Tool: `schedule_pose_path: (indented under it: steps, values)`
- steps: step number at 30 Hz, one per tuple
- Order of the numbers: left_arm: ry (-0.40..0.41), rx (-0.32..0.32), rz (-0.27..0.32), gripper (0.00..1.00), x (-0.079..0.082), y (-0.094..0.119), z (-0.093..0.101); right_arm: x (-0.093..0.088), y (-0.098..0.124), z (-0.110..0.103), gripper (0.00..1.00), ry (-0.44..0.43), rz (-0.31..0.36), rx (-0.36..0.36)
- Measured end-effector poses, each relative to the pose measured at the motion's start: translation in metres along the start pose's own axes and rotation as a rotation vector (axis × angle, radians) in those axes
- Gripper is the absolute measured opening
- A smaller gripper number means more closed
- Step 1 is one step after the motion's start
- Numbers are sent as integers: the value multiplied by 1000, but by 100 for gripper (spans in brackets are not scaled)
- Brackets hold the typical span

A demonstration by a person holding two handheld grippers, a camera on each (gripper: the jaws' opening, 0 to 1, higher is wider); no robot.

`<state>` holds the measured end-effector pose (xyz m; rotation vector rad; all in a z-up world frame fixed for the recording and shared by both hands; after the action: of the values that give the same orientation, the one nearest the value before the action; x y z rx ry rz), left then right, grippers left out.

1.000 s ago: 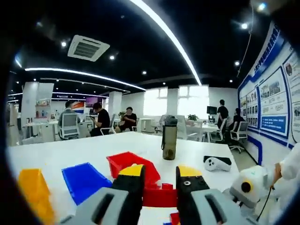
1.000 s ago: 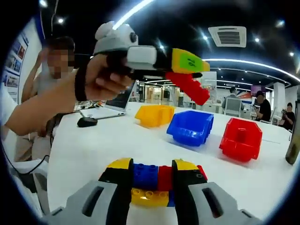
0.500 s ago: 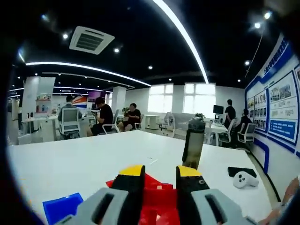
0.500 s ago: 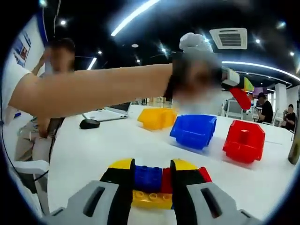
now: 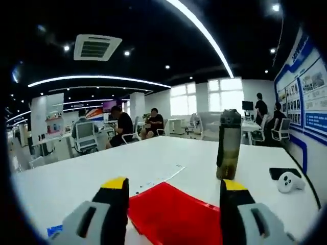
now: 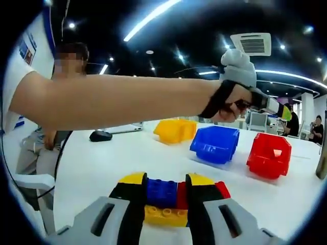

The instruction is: Take apart the toy blocks one by one and place each separated block into its matching bin, sorting the blocks by their type until all the connected pieces are disassembled and separated into the correct bins

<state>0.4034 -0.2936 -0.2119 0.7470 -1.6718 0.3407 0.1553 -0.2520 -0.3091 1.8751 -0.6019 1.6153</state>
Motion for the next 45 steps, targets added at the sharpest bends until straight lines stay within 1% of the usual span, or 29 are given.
schedule_pose_path:
  steps: [2, 4, 6, 7, 9, 13, 14, 15, 16, 17, 20, 21, 22, 23, 24, 25, 26, 31, 32, 33, 35, 36, 38, 39, 45]
  values:
    - [28, -1, 16, 68, 3, 9, -1, 0, 0, -1, 31, -1, -3, -1]
    - [29, 1, 23, 66, 6, 18, -2, 0, 1, -2, 31, -2, -4, -3]
    - [15, -1, 31, 64, 9, 33, -1, 0, 1, -3, 31, -2, 0, -3]
    - [14, -7, 35, 64, 11, 45, 1, 0, 1, -3, 31, -2, 2, -4]
    - [9, -16, 45, 64, 11, 61, 4, 0, 2, -4, 31, -3, 3, -6]
    - [-19, -32, 61, 64, 10, 108, 13, 0, 2, -4, 31, -4, 6, -8]
    - [-27, -36, 66, 64, 9, 117, 16, 0, 2, -5, 32, -3, 3, -10]
    - [-32, -42, 69, 64, 6, 135, 21, 0, 2, -6, 32, -4, -1, -12]
    - [-27, -50, 75, 64, 3, 145, 24, 0, 3, -6, 32, -3, -4, -13]
    - [-20, -57, 84, 63, -2, 160, 30, 0, 4, -6, 32, -2, -6, -14]
    - [-8, -59, 100, 61, -22, 205, 44, 0, 4, -7, 32, -1, -8, -17]
    - [28, -67, 113, 62, -29, 219, 50, 0, 4, -7, 32, -1, -8, -18]
    - [69, -64, 114, 62, -38, 236, 55, -1, 4, -8, 32, 0, -6, -18]
    - [75, -64, 117, 62, -40, 240, 57, -1, 4, -8, 32, 1, -3, -16]
    - [76, -60, 121, 62, -46, 251, 61, -1, 4, -9, 32, 1, -3, -15]
    - [88, -46, 125, 62, -55, 268, 69, -1, 4, -8, 32, 1, -1, -16]
    - [100, -41, 127, 62, -60, 277, 73, -1, 3, -8, 32, 0, -1, -16]
    - [136, -19, 129, 62, -83, 300, 90, 5, 6, -11, 32, -22, 3, -10]
    - [139, -18, 128, 61, -85, 301, 91, 7, 6, -12, 32, -20, 6, -9]
    - [161, -25, 122, 61, -92, 301, 97, 9, 6, -12, 32, -15, 8, -14]
    - [157, -23, 114, 61, -100, 300, 105, 12, 8, -10, 32, -5, 13, -21]
    - [159, -32, 109, 61, -103, 298, 110, 14, 9, -8, 32, 0, 17, -23]
    - [150, -44, 95, 61, -109, 294, 118, 15, 9, 0, 32, 37, 20, -43]
    - [140, -49, 87, 61, -111, 292, 121, 16, 9, 2, 32, 41, 22, -46]
    - [137, -68, 56, 58, -118, 282, 131, 19, 11, 20, 32, 27, 26, -72]
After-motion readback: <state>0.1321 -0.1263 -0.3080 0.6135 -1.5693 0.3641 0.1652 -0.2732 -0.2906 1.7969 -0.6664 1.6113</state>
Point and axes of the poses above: the point that each gripper's makers call its tool centre point, and the gripper's own axes: y roughly backward along the fingers, z roughly to its right, x roughly out of its top, the point moved 7 cm from there along y, roughly backward along the fingers, and after that the axes turned 10 degrees about -y, right-handed, at the moved point
